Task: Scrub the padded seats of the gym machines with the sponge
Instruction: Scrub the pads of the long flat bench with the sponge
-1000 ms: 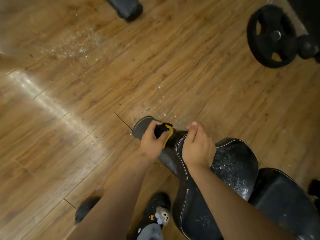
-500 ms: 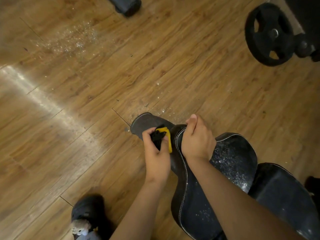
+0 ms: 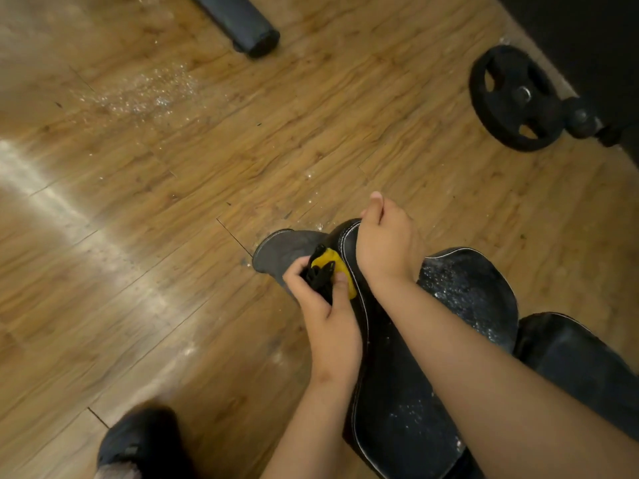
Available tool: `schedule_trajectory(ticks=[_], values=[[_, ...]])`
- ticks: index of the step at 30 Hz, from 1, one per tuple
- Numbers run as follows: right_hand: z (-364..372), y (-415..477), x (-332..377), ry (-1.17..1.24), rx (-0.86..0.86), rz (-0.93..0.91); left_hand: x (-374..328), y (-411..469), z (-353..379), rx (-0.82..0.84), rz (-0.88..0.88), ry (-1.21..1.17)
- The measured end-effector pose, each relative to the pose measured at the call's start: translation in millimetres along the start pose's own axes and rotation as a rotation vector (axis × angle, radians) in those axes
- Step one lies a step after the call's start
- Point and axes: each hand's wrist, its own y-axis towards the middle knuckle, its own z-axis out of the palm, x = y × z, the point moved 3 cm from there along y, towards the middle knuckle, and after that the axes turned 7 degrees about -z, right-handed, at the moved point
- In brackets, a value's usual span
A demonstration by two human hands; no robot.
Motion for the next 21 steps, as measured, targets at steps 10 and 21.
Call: schedule_trajectory(ticks=[10,21], values=[[-2,4,-3,0.097,0.017,-0.097,31,14,-4,0.003,0.106,-0.153],[-1,9,-6,0.037,0.032,-0.122,39,39,-24,0.104,0.197,-0.034]])
